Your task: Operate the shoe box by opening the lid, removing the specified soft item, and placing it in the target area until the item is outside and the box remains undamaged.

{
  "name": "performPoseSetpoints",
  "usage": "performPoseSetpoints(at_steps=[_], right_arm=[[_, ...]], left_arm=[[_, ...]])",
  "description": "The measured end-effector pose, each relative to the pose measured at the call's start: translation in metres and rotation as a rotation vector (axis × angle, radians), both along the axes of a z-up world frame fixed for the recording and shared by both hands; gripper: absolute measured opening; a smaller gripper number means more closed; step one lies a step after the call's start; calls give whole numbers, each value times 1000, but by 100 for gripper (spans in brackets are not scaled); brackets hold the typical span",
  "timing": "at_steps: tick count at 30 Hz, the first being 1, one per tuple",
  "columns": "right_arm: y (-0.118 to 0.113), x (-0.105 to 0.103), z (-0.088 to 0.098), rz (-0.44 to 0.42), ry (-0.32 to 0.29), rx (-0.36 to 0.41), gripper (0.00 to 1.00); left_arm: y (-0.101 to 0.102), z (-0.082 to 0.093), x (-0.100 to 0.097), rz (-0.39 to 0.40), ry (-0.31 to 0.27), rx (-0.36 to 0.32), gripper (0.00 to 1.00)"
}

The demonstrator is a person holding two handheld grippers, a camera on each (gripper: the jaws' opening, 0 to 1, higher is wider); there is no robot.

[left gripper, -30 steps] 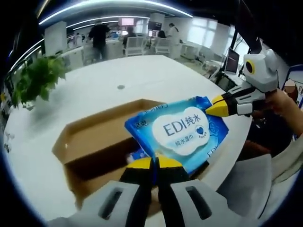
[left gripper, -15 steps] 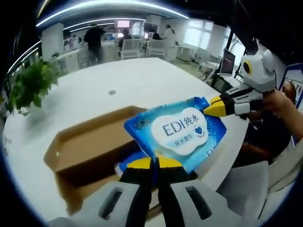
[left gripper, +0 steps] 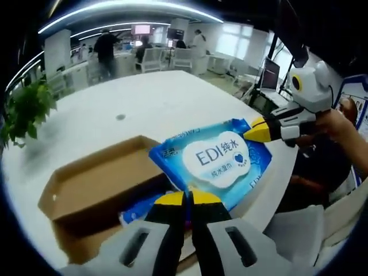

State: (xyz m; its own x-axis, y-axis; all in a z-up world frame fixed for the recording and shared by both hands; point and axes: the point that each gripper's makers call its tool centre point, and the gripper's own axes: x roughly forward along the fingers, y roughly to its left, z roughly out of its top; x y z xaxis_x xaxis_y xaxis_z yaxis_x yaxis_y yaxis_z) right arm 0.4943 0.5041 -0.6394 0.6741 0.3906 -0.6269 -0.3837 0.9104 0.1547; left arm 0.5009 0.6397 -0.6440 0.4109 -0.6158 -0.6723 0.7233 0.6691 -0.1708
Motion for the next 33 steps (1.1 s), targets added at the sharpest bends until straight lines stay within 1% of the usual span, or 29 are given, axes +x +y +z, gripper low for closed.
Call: performPoseSetpoints(at_steps=[6,12,16,28,33], right_arm=[[-18,0,-5,-11,8,-17,0],[-32,2,-10,-26,16,-24,0],[-42,4,-16,-36,26,-27,0],[-60,17,-41,-51,65,-48,0],[-66,24,-52,-48,83,-61,0]], left_arm=[[-17,-5,-2,-18,1,-3,0],[-33,-8,0,-28,2,-10,0],[-42,-13,3,-33,12,-16,0],[-60,-38,15,-46,32,5,0],[-68,-52,22,-61,40,34,0]])
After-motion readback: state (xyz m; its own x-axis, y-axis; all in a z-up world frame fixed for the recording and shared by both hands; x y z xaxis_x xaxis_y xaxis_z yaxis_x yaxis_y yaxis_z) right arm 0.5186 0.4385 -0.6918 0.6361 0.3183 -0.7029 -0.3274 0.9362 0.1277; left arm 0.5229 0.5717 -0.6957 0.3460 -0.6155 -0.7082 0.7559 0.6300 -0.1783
